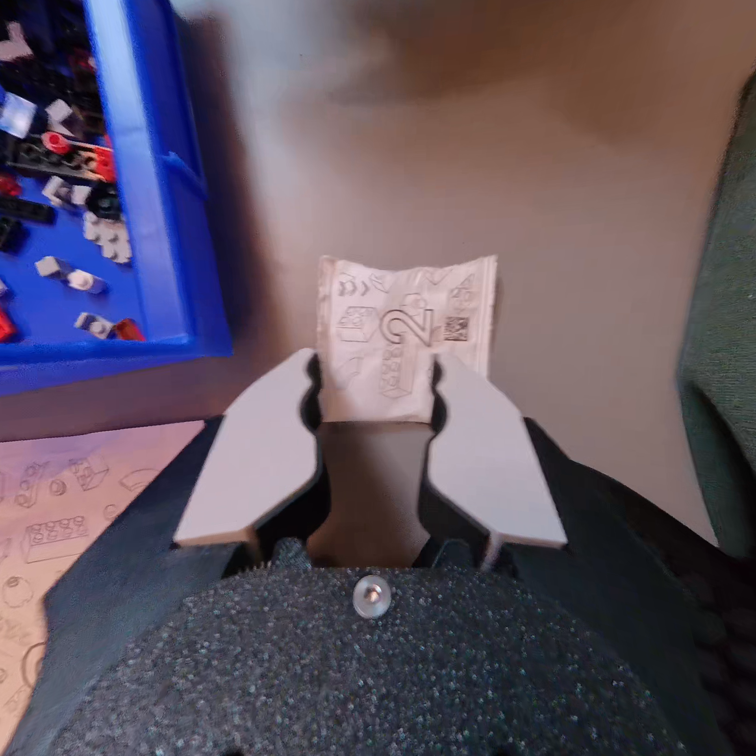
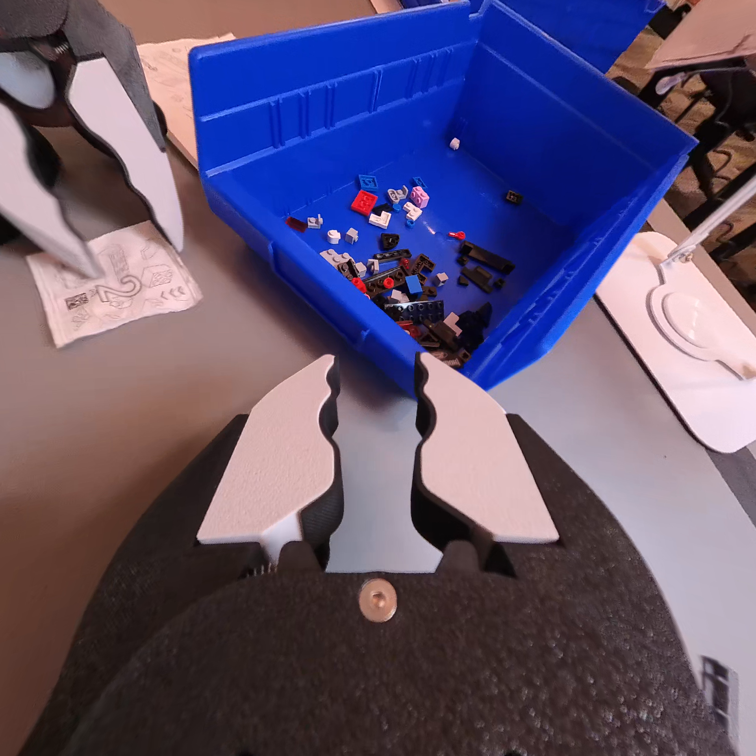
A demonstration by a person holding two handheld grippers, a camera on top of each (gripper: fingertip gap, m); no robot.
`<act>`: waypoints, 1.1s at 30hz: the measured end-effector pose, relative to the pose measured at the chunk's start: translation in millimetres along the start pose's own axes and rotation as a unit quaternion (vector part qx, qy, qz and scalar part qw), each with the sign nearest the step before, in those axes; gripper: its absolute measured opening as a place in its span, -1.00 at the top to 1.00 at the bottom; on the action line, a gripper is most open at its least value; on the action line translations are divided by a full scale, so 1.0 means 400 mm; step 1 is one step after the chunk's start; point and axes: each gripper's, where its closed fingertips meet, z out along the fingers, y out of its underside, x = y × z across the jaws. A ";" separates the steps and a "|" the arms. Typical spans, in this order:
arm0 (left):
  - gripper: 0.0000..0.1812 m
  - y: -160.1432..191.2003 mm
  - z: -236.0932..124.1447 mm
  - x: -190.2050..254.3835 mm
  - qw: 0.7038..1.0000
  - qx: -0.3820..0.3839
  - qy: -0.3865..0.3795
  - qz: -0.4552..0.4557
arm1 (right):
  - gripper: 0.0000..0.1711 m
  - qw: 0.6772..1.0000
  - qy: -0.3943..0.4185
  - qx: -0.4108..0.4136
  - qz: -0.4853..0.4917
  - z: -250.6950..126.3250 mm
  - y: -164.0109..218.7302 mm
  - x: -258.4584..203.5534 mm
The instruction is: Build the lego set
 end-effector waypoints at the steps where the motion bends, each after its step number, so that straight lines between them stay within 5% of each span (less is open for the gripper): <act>1: 0.63 -0.002 -0.003 -0.007 1.000 0.007 -0.009 0.007 | 0.60 1.000 0.000 0.002 0.005 -0.006 0.003 -0.001; 6: 0.71 -0.014 -0.003 -0.009 0.999 0.035 -0.024 0.017 | 0.61 1.000 -0.011 0.003 0.026 -0.022 0.022 -0.020; 14: 0.25 -0.003 0.006 0.004 0.999 0.015 0.009 -0.026 | 0.61 0.995 -0.087 -0.017 0.042 -0.012 0.044 -0.125; 20: 0.71 -0.014 0.012 0.011 1.000 -0.004 0.011 -0.022 | 0.61 0.995 -0.087 -0.016 0.044 -0.017 0.047 -0.136; 21: 0.95 -0.014 0.011 0.005 1.000 -0.004 0.003 -0.018 | 0.61 0.995 -0.088 -0.012 0.048 -0.021 0.044 -0.136; 23: 0.98 -0.021 0.013 0.004 1.000 0.009 -0.002 -0.017 | 0.61 0.994 -0.090 0.002 0.062 -0.031 0.035 -0.139; 28: 0.99 -0.104 -0.020 -0.026 0.990 0.124 -0.026 -0.063 | 0.61 0.985 -0.109 0.041 0.126 -0.053 0.019 -0.156; 33: 1.00 -0.248 -0.142 -0.091 0.935 0.325 -0.077 -0.118 | 0.45 0.960 -0.149 0.112 0.210 -0.077 -0.030 -0.169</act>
